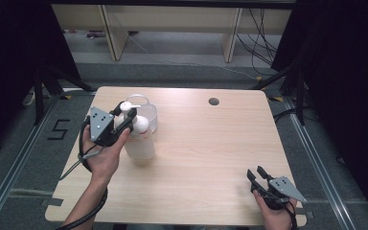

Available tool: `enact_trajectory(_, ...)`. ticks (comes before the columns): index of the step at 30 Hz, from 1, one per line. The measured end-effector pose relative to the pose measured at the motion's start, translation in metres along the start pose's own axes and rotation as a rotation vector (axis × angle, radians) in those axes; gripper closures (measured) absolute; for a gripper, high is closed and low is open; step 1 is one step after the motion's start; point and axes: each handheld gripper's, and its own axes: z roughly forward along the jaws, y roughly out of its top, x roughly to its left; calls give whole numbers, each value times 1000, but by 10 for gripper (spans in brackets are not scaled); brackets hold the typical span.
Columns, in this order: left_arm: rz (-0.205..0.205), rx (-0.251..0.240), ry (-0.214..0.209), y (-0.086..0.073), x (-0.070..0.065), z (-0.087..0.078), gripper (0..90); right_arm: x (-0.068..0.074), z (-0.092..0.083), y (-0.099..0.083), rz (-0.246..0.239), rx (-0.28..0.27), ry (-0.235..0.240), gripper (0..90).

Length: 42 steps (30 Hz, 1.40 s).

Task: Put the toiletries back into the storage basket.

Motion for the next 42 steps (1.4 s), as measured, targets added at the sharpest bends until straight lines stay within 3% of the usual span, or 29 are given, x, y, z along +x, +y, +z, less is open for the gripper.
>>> enact_trajectory(42, 5, -11, 14, 18, 11, 5, 589, 0, 0, 0, 0, 0, 1, 557)
